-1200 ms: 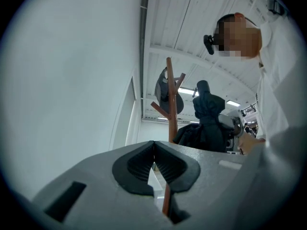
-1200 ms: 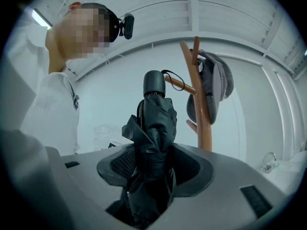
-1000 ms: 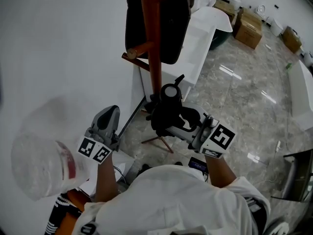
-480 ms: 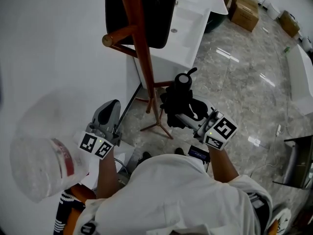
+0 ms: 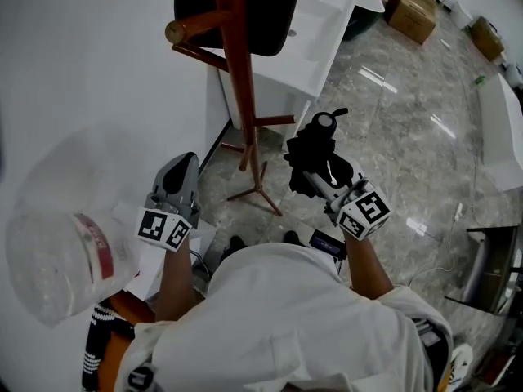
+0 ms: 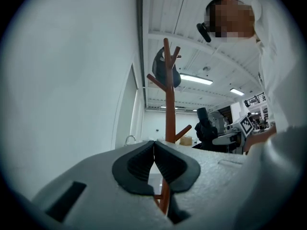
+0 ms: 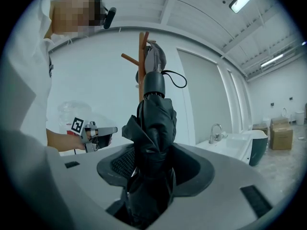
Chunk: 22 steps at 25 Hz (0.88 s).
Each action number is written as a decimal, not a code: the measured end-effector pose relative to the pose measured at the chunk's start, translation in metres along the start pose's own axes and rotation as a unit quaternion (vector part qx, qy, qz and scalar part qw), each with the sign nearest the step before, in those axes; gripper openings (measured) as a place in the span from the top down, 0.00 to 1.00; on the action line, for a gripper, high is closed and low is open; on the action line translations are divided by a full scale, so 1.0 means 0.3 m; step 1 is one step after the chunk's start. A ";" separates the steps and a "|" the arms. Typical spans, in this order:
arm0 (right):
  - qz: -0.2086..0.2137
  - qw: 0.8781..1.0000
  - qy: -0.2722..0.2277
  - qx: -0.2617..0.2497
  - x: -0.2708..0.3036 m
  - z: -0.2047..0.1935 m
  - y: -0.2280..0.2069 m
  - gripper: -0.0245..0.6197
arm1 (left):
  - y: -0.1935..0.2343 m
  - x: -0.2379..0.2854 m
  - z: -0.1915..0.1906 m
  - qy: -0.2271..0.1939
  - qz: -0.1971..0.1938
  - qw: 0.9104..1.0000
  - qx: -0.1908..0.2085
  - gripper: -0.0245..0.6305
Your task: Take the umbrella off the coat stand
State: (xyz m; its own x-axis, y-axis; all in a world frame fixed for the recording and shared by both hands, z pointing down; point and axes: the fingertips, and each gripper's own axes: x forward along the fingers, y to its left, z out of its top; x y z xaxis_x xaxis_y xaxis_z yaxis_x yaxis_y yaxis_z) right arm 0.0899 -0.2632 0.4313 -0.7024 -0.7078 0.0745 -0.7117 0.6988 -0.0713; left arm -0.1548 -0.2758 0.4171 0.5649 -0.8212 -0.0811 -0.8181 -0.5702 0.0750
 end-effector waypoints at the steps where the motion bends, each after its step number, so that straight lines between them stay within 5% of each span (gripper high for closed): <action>1: -0.005 1.000 -0.001 -0.004 0.001 -0.007 -0.008 0.62 | 0.000 -0.002 -0.014 0.000 0.003 1.000 0.004 0.94; 22: -0.066 0.997 0.025 0.015 -0.022 -0.250 -0.103 0.62 | -0.044 -0.042 -0.199 -0.006 0.028 0.999 -0.018 0.94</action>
State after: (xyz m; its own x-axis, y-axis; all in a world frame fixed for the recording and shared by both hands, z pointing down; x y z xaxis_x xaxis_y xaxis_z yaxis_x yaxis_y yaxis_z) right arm 0.1166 -0.2725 0.5076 -0.6029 -0.7865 0.1338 -0.7977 0.5967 -0.0870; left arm -0.1448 -0.2594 0.4765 0.5168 -0.8517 -0.0868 -0.8440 -0.5239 0.1147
